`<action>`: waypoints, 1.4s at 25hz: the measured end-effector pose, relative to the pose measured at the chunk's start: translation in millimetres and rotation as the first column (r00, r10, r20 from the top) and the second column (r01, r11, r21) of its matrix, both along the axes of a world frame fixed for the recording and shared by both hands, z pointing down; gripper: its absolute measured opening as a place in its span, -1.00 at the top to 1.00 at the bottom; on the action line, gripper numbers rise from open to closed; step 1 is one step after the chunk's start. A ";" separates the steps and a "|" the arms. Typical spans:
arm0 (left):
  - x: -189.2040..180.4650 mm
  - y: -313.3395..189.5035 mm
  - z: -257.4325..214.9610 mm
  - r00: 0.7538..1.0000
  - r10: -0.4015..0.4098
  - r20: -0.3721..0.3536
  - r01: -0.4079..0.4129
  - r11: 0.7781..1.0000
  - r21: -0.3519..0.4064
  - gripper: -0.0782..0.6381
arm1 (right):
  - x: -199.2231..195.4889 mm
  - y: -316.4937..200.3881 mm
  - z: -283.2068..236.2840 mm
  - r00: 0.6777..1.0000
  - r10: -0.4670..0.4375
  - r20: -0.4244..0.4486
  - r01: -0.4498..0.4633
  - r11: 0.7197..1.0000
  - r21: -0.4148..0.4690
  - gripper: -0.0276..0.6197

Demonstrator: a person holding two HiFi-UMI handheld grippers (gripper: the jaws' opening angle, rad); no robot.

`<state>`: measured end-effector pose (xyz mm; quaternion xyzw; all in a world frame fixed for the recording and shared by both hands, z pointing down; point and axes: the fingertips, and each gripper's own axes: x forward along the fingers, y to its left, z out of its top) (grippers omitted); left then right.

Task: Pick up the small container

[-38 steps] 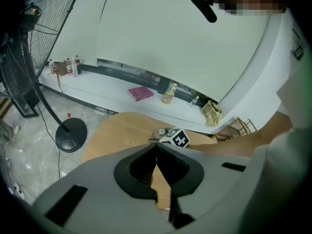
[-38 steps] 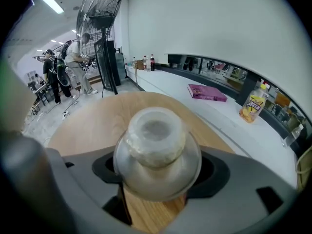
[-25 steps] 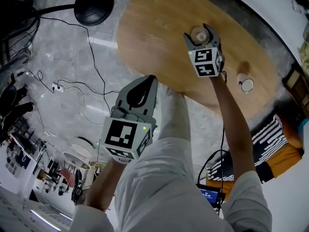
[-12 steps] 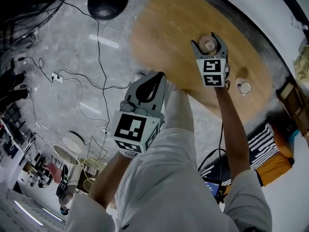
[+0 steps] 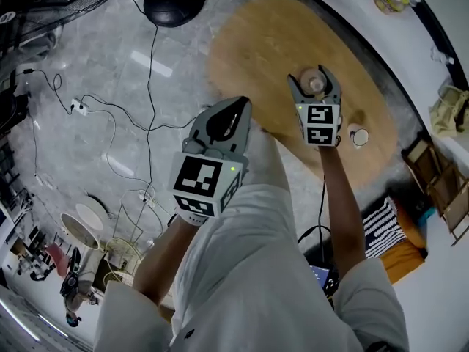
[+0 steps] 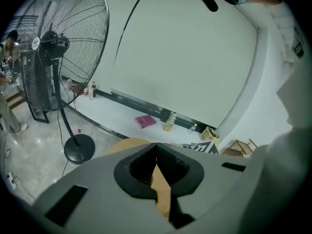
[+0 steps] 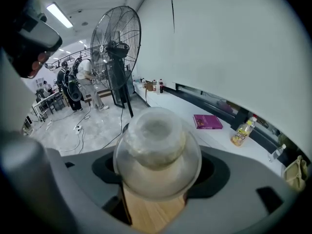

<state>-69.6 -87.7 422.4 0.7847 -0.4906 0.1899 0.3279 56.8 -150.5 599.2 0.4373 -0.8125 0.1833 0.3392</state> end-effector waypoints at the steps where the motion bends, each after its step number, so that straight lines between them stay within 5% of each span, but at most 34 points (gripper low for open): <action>1: -2.3 1.1 -4.2 1.000 -0.004 -0.002 0.004 1.000 0.008 0.73 | -2.6 3.5 -6.3 1.000 -0.002 0.003 0.002 1.000 0.001 -0.13; 35: 0.7 33.3 -112.2 0.996 -0.007 -0.094 0.029 0.970 0.241 0.73 | -0.8 91.1 -230.8 0.998 -0.018 0.060 0.011 0.994 0.104 -0.13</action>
